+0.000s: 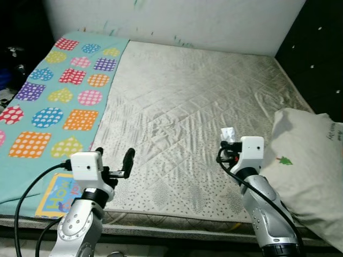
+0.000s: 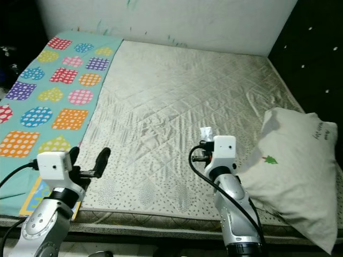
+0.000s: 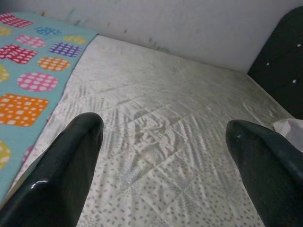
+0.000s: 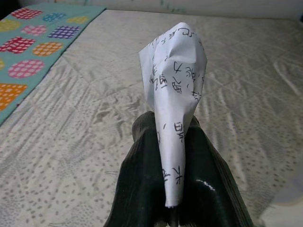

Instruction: Clean up the room

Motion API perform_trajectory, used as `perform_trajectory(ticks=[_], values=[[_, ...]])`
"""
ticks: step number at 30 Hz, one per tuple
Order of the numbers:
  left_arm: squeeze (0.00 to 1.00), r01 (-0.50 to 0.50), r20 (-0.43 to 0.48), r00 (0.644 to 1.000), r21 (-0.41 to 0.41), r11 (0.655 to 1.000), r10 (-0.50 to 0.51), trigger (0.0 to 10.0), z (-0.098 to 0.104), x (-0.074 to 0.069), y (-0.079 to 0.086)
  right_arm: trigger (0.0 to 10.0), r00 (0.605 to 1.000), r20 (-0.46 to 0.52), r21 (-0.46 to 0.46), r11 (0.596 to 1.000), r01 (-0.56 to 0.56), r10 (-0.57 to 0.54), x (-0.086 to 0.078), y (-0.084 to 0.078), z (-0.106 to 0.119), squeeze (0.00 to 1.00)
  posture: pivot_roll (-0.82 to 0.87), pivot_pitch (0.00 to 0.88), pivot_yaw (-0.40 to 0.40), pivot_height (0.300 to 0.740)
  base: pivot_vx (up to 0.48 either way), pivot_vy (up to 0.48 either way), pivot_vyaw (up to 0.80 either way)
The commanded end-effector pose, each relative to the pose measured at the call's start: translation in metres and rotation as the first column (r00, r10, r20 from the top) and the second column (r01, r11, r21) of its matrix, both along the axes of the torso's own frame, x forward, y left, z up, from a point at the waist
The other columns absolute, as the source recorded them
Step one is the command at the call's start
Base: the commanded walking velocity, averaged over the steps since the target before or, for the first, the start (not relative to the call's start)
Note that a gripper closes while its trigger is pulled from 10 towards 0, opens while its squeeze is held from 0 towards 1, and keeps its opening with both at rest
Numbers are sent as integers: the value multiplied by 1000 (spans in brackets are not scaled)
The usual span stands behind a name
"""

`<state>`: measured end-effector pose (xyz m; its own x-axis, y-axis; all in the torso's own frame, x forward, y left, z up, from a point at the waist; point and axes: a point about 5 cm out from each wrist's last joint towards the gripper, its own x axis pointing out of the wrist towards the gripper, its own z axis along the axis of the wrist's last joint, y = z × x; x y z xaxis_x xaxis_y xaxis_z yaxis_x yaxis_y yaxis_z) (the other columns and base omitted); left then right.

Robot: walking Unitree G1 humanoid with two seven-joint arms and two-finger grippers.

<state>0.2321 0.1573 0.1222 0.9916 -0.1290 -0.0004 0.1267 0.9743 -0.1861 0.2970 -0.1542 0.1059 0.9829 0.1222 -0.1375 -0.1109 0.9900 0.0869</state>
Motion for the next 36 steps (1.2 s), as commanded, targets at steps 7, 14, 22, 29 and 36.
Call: perform_trajectory(ticks=[7, 14, 22, 29, 36], values=[[0, 4, -9, 1000, -4, 1000, -4, 10000, -1, -1, 0, 10000, 1000, 13, -3, 1000, 1, -1, 1, 0, 2, 0, 55, 102, -102, 740, 0, 438, 0], [0, -1, -8, 1000, -6, 1000, 1, 10000, -1, 0, 0, 10000, 1000, 13, 0, 1000, 4, -4, 0, 0, 2, 0, 54, 104, -102, 740, 0, 461, 0], [0, 0, -8, 1000, -7, 1000, 0, 10000, -1, 0, 0, 10000, 1000, 13, -1, 1000, 2, -2, 1, 0, 2, 0, 50, 106, -101, 740, 0, 464, 0], [0, -1, -7, 1000, -7, 1000, 1, 10000, -1, 1, 0, 10000, 1000, 16, -4, 1000, -9, 9, 1, 2, 2, 0, 50, 106, -102, 740, 0, 466, 0], [0, -3, -6, 1000, -7, 1000, 3, 10000, -1, 1, 0, 10000, 999, 18, -8, 1000, -26, 26, 1, 4, 3, 0, 50, 106, -102, 740, 0, 465, 0]])
